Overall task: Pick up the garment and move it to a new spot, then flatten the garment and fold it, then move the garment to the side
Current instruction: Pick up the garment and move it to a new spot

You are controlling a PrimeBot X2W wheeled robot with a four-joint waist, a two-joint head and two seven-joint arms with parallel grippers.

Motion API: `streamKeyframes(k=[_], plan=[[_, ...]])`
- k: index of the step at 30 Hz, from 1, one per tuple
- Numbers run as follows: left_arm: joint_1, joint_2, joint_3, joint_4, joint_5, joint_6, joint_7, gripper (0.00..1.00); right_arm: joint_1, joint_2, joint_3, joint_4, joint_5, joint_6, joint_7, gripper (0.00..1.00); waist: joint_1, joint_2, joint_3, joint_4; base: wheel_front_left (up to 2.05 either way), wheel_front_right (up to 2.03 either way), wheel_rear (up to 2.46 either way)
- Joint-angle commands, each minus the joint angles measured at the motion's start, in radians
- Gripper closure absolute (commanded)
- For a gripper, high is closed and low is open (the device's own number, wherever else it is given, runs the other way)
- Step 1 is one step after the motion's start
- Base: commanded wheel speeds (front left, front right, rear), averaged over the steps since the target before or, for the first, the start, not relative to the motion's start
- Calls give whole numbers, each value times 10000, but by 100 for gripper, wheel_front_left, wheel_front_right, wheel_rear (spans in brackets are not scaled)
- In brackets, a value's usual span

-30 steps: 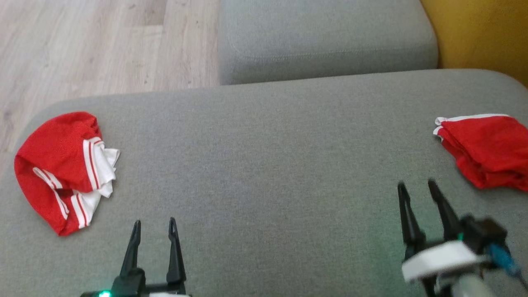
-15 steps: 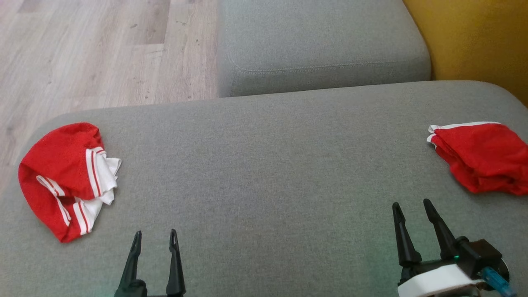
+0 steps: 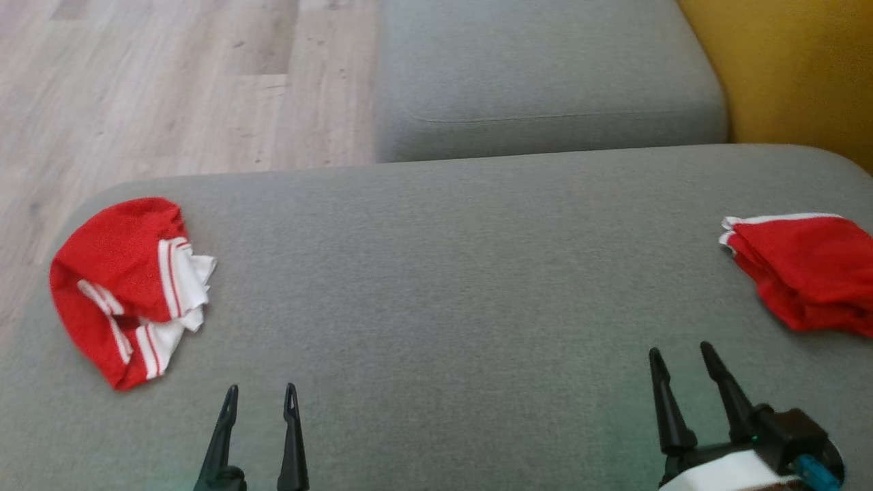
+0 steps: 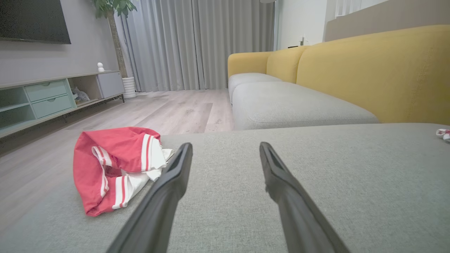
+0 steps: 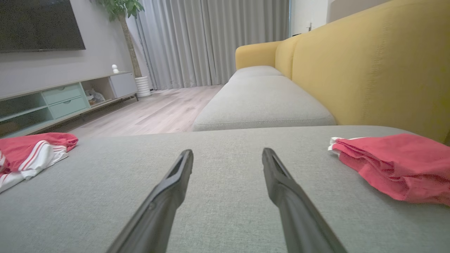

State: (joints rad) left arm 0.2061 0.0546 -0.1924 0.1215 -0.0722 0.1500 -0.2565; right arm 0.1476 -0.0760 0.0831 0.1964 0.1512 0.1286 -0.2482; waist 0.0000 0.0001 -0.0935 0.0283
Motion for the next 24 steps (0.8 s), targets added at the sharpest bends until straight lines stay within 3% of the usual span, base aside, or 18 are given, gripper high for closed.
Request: streamKeyframes(k=[1,11,16,24], plan=[[-372,-39,330,-436,111,69,-53,0,-199,-40,269,-367,-70,21,-135,0,0,-1,15,241,0,0,0],[-357,-41,442,-810,175,174,-53,0,-373,80,627,-417,-154,21,-135,0,0,-1,233,1790,0,0,0],[-189,-25,708,-1056,247,255,-53,0,-456,166,626,-345,-232,21,-135,0,0,-1,276,2917,0,0,0],[1,-27,1022,-1331,214,274,-53,0,-528,235,531,-388,-329,21,-135,0,0,-1,382,3537,0,0,0]])
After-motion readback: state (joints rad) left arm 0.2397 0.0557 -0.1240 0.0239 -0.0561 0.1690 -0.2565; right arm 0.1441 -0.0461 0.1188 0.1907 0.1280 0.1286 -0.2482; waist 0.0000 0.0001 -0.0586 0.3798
